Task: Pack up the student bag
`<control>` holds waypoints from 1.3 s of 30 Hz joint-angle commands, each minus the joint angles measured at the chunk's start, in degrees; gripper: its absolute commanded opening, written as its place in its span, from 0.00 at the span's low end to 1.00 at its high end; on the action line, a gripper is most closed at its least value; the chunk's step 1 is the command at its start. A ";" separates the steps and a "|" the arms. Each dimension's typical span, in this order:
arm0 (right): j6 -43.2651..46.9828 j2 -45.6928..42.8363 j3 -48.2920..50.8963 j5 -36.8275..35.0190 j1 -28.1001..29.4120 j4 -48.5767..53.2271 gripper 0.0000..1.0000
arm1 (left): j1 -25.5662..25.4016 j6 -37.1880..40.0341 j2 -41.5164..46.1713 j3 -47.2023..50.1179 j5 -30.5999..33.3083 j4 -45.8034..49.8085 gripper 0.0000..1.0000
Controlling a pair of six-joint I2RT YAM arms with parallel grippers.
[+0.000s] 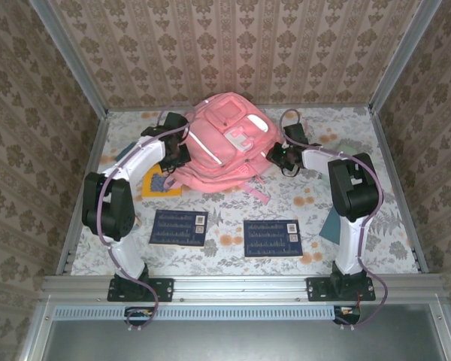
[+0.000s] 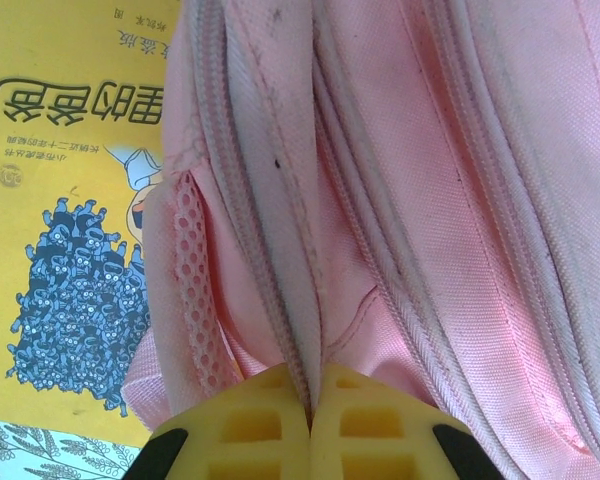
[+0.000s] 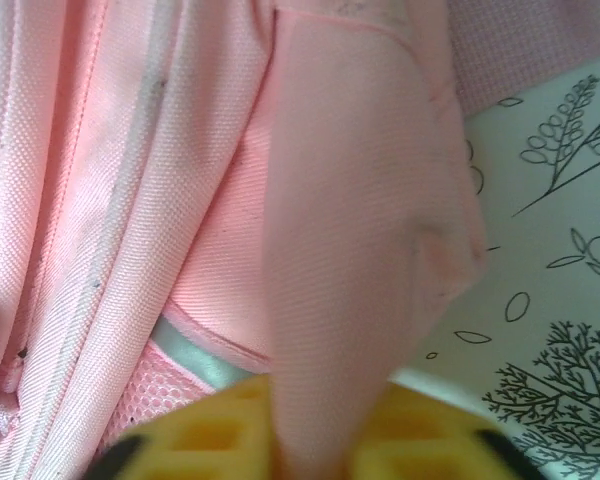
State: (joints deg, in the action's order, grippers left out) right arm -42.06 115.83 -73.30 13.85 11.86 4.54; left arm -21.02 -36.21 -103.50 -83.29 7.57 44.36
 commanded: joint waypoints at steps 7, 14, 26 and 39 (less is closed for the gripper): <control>-2.57 -12.69 11.17 2.42 0.90 -1.02 0.03 | 0.86 8.55 -6.78 -13.06 2.09 0.73 0.00; -7.10 -22.39 15.09 4.00 2.50 -0.23 0.00 | 1.23 10.87 -12.92 -22.37 0.56 2.12 0.00; -15.04 -21.19 13.85 4.95 5.65 -1.21 0.00 | 1.27 13.93 -2.90 -7.67 -4.94 -6.10 0.62; -20.60 -22.07 10.14 5.64 6.85 3.37 0.00 | -20.83 10.03 21.08 26.09 -0.77 -34.29 0.64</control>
State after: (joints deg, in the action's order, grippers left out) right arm -59.92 94.67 -60.40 15.05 17.85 8.21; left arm -38.15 -24.71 -83.13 -60.77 4.49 19.40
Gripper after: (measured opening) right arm 0.075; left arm 0.645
